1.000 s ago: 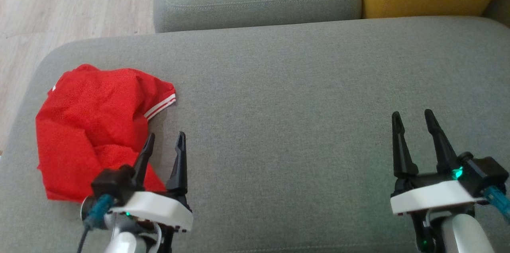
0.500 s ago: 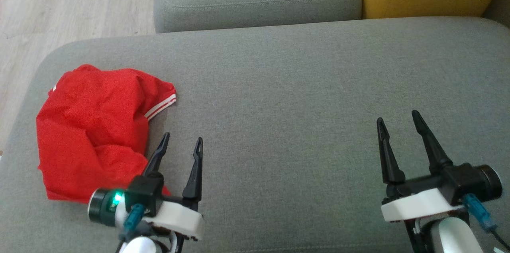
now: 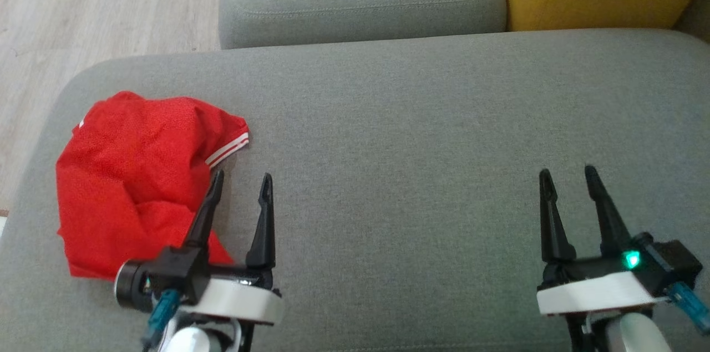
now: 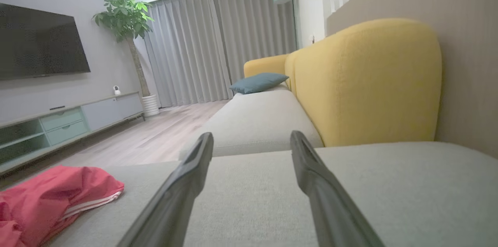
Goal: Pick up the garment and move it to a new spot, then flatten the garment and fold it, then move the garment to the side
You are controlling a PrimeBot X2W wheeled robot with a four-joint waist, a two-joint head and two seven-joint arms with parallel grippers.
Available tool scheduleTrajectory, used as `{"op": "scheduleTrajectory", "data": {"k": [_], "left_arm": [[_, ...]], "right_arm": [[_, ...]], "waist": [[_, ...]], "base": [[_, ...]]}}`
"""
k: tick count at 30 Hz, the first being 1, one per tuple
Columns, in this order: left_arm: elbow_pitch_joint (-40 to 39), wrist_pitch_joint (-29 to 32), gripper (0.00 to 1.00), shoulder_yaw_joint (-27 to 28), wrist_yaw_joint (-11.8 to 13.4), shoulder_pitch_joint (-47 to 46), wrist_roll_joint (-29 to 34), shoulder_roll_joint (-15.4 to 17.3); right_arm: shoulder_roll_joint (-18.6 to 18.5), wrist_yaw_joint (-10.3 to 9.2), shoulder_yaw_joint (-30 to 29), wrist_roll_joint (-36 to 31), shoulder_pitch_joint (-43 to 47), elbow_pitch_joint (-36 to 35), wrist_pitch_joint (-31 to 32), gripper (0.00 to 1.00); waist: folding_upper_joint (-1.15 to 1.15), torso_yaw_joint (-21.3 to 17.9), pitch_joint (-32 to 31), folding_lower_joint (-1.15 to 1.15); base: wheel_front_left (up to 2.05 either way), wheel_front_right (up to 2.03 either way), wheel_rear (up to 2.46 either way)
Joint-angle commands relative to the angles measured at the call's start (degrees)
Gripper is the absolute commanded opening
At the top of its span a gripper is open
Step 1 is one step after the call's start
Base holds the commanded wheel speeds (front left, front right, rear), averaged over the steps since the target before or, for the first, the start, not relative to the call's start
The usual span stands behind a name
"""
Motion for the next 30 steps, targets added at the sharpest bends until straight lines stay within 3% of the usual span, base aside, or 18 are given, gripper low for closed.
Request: {"op": "scheduleTrajectory", "data": {"k": [1,8,22,30], "left_arm": [[-2.45,-0.75,1.0,2.5,-0.55,-1.03,1.12,-0.27],[0.28,-0.75,1.0,6.91,-5.42,1.15,0.36,-3.02],[3.05,-0.75,1.0,8.86,-7.53,0.9,0.93,-4.08],[3.33,-0.75,1.0,8.74,-7.0,0.79,0.46,-4.1]], "right_arm": [[-0.49,-0.04,1.43,0.58,-0.9,-1.18,-0.82,1.0],[-0.49,-0.04,2.2,13.72,-0.46,4.49,-0.82,1.0],[-0.49,-0.04,2.09,12.12,-1.49,5.09,-0.82,1.0],[-0.49,-0.04,3.33,11.02,-1.34,5.0,-0.82,1.0]], "waist": [[0.0,0.04,-0.13,0.0],[0.0,0.08,-0.48,0.0],[0.0,0.13,-0.32,0.0],[0.0,3.48,-0.21,0.0]], "base": [[0.0,0.0,0.0],[0.0,0.0,0.0],[0.0,0.0,0.0],[0.0,0.0,0.0]]}}
